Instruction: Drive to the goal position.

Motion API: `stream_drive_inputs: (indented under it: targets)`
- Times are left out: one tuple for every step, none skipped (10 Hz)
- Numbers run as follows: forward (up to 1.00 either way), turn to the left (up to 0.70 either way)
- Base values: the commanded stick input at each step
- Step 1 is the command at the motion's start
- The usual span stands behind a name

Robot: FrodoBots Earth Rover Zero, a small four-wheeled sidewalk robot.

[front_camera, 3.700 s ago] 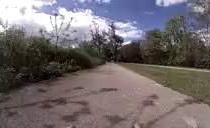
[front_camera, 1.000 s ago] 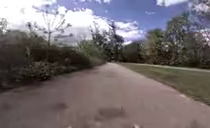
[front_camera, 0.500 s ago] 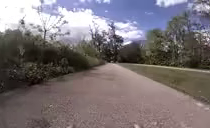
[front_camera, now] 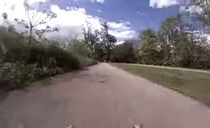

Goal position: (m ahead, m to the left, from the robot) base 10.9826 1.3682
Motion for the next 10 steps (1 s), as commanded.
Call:
stream_drive_inputs:
  targets:
    - [1.0, 0.0]
    - [1.0, 0.0]
    - [1.0, 0.0]
    - [1.0, 0.0]
    - [1.0, 0.0]
    - [1.0, 0.0]
    - [1.0, 0.0]
    - [1.0, 0.0]
    - [1.0, 0.0]
    - [1.0, 0.0]
